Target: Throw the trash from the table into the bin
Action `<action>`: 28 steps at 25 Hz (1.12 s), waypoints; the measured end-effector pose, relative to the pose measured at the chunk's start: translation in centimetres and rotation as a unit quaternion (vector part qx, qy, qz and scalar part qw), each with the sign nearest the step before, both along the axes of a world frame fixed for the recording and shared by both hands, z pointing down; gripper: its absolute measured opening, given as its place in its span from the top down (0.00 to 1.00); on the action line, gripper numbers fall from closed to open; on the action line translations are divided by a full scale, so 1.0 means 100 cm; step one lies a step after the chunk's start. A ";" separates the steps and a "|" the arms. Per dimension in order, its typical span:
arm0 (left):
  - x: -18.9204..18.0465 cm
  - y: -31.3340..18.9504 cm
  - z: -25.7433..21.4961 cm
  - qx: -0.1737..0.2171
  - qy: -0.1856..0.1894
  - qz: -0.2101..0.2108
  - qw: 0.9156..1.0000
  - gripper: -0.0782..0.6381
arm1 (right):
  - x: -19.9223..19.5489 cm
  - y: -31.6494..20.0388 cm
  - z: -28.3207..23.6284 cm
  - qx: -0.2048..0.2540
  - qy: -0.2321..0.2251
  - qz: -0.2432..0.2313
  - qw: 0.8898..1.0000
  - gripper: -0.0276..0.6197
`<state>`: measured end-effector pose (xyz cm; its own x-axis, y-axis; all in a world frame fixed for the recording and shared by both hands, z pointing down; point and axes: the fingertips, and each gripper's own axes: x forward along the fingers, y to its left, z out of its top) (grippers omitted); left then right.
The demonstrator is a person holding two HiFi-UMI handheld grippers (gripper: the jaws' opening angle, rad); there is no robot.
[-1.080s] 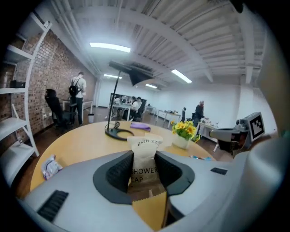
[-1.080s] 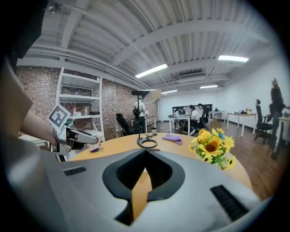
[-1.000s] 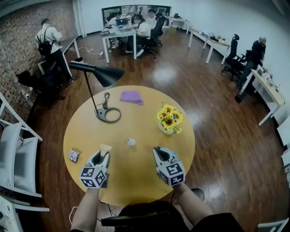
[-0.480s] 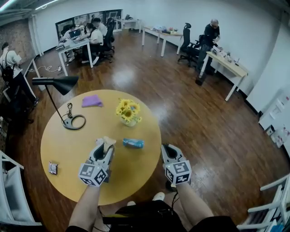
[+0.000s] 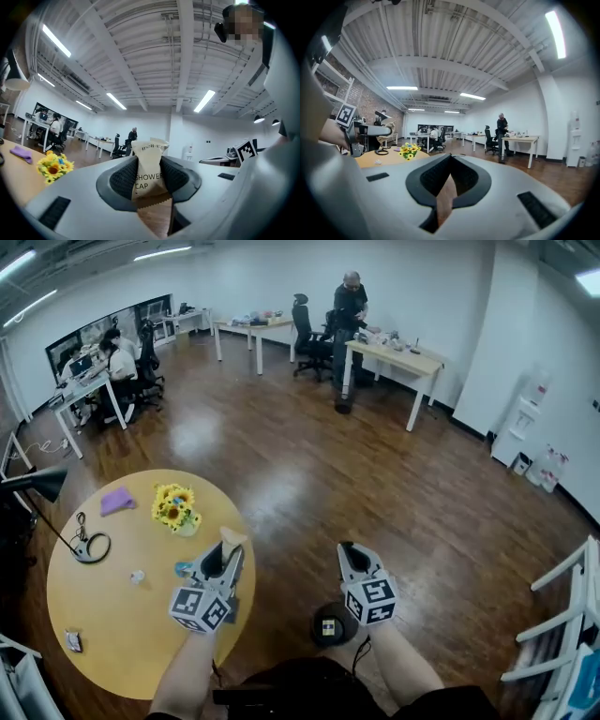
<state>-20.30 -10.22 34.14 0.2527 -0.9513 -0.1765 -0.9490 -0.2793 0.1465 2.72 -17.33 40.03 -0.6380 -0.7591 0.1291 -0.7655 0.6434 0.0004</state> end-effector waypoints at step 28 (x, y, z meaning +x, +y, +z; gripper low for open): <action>0.248 -0.079 0.156 -0.187 -0.029 0.242 0.952 0.70 | 0.238 0.031 0.140 -0.174 -0.029 0.244 0.954 0.96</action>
<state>4.46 -18.17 49.71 0.6766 -0.7142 0.1795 -0.7316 -0.6242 0.2740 26.57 -14.23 54.03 -0.2335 -0.8853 0.4022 -0.9661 0.1644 -0.1990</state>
